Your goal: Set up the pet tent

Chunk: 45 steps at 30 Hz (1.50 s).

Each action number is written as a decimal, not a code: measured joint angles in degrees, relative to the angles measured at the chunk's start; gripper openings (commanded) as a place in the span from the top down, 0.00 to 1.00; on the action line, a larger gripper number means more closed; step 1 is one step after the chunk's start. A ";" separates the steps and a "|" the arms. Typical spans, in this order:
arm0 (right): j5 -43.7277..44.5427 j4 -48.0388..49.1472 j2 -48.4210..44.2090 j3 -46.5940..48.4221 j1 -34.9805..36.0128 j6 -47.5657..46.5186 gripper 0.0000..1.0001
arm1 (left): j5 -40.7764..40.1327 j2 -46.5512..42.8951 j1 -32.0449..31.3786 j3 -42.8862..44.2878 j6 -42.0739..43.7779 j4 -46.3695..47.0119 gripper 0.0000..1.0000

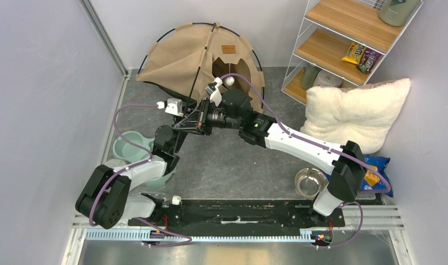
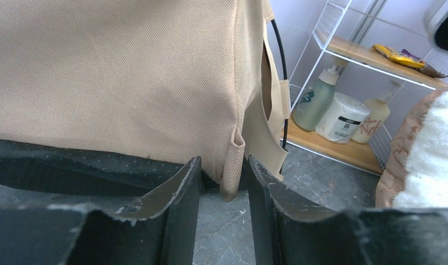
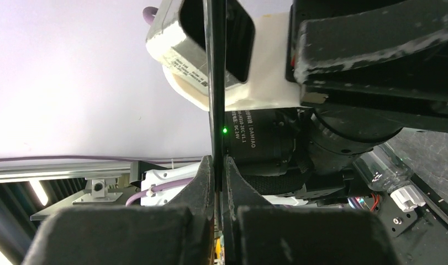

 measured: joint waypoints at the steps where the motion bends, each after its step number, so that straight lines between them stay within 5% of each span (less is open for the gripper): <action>1: 0.00 0.09 0.04 0.02 0.00 0.00 1.00 | 0.02 0.37 0.00 0.17 0.15 -0.33 0.61; 8: 0.00 0.09 0.13 0.09 -0.09 0.04 1.00 | 0.00 1.92 0.00 1.07 0.59 -0.79 0.69; 16: 0.00 0.13 0.17 0.11 -0.17 0.20 1.00 | 0.04 2.03 0.20 1.38 0.66 -0.79 0.98; 26: 0.28 0.52 0.07 -0.24 -0.17 -1.07 1.00 | 1.09 1.11 0.24 1.38 0.76 -2.08 0.98; 35: 4.81 1.29 -5.79 -13.75 -0.15 -8.46 1.00 | 5.75 -8.00 0.26 0.09 0.74 -13.66 0.98; 45: 11.54 4.22 -6.97 -15.54 -0.15 -14.27 1.00 | 12.44 -19.96 0.26 -4.61 0.74 -25.90 0.98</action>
